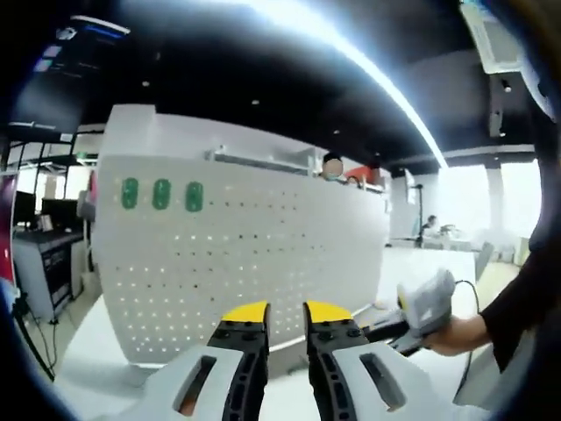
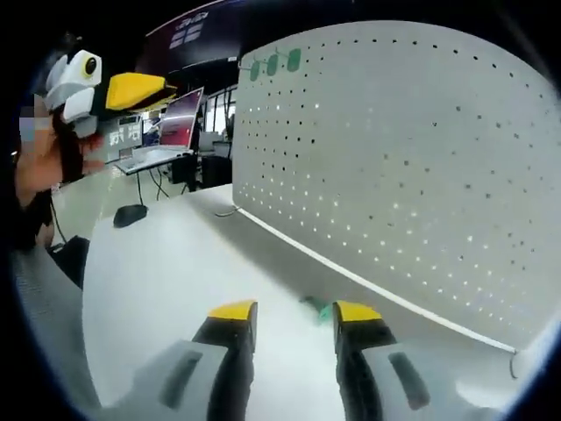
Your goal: Insert the hook assembly into the mounting plate slot until the hook locks in place.
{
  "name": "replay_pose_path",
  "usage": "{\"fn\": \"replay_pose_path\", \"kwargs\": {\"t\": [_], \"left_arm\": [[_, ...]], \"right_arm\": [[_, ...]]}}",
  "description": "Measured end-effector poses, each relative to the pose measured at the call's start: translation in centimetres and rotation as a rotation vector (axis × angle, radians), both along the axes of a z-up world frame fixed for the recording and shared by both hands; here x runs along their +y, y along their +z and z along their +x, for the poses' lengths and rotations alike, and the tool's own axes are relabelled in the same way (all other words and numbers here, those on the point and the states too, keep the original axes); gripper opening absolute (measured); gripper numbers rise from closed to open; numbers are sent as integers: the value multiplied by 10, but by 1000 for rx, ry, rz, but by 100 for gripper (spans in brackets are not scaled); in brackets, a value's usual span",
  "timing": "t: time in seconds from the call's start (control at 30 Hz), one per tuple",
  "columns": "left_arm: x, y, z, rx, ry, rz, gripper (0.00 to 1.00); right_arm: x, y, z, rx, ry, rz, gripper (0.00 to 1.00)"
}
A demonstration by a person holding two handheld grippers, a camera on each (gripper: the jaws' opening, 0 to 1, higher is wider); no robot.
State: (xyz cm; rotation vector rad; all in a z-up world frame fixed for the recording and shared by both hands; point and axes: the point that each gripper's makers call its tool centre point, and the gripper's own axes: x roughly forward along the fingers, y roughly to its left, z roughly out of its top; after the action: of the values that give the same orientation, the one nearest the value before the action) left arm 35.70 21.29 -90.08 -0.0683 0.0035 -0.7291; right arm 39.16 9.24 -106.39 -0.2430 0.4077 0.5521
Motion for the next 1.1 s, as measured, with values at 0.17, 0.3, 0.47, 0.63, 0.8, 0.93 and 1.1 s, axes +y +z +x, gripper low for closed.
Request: {"fn": "replay_pose_path", "kwargs": {"t": [0.17,0.3,0.47,0.63,0.8,0.93,1.1], "left_arm": [[0,-3,1,13,-18,-2,15],[-1,-7,1,25,-31,4,15],[-2,-7,1,31,-37,-2,15],[-4,-12,0,44,-50,5,14],[-5,-18,1,59,-54,20,13],[-6,-21,1,68,-59,29,12],[-7,-24,1,76,-64,36,11]], "right_arm": [[-3,-18,15,24,-16,-34,30],[-6,-26,25,34,-30,-50,29],[-8,-37,36,49,-44,-79,26],[-7,-53,40,80,-55,-106,25],[-18,-66,45,90,-87,-127,18],[-26,-65,52,76,-89,-143,17],[-38,-65,51,73,-123,-139,15]]}}
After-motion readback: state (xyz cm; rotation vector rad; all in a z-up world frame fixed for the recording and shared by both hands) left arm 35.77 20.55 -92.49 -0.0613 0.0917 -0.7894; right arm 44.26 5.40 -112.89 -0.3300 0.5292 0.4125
